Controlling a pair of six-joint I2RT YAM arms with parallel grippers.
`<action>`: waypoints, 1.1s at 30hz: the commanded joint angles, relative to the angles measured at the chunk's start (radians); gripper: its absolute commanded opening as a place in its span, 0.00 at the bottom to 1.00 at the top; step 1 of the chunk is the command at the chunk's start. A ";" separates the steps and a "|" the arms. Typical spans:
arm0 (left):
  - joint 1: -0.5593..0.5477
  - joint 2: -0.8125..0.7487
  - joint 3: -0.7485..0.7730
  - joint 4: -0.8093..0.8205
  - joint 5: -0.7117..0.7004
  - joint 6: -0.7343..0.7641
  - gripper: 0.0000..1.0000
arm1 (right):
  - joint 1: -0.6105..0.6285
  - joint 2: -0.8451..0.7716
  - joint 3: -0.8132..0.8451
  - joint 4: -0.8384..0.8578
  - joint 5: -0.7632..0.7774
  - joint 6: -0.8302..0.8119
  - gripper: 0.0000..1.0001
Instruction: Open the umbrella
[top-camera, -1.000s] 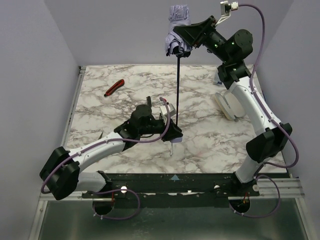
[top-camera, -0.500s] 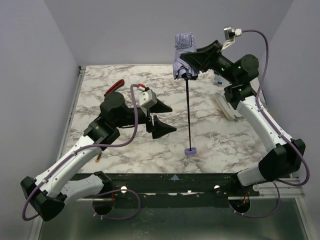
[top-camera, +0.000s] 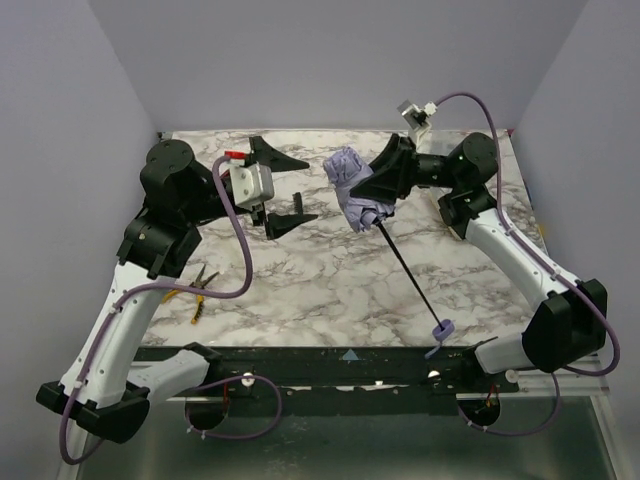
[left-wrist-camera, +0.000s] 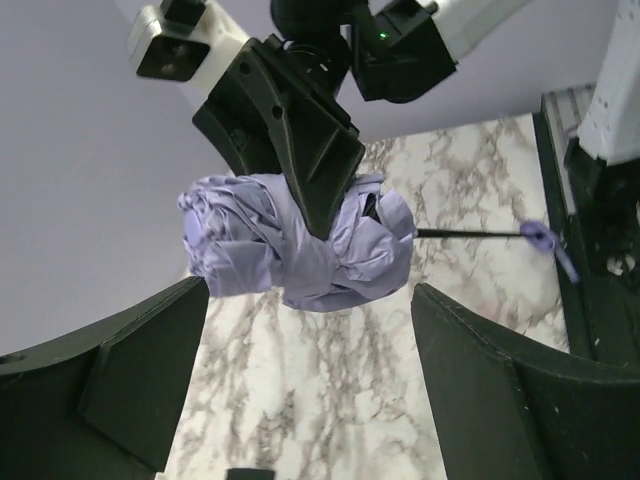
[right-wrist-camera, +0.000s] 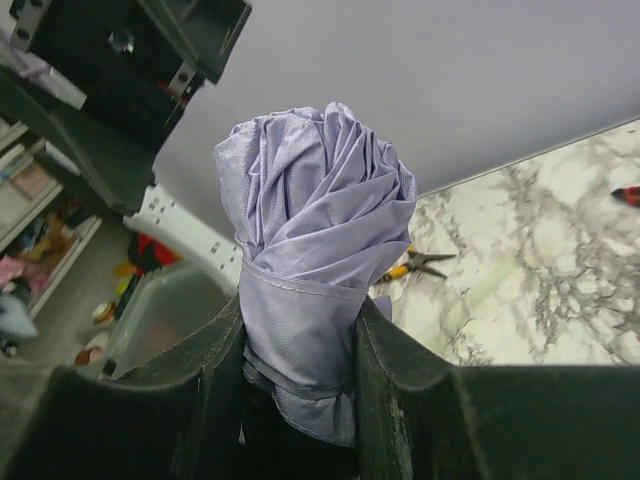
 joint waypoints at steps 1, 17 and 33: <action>0.003 0.001 0.056 -0.213 0.118 0.382 0.86 | 0.027 -0.038 0.024 -0.066 -0.195 -0.103 0.00; -0.268 0.038 0.057 -0.548 -0.325 1.161 0.92 | 0.127 0.040 0.049 -0.271 -0.314 -0.180 0.00; -0.320 0.007 -0.084 -0.531 -0.346 1.256 0.60 | 0.253 0.092 0.032 -0.369 -0.267 -0.225 0.04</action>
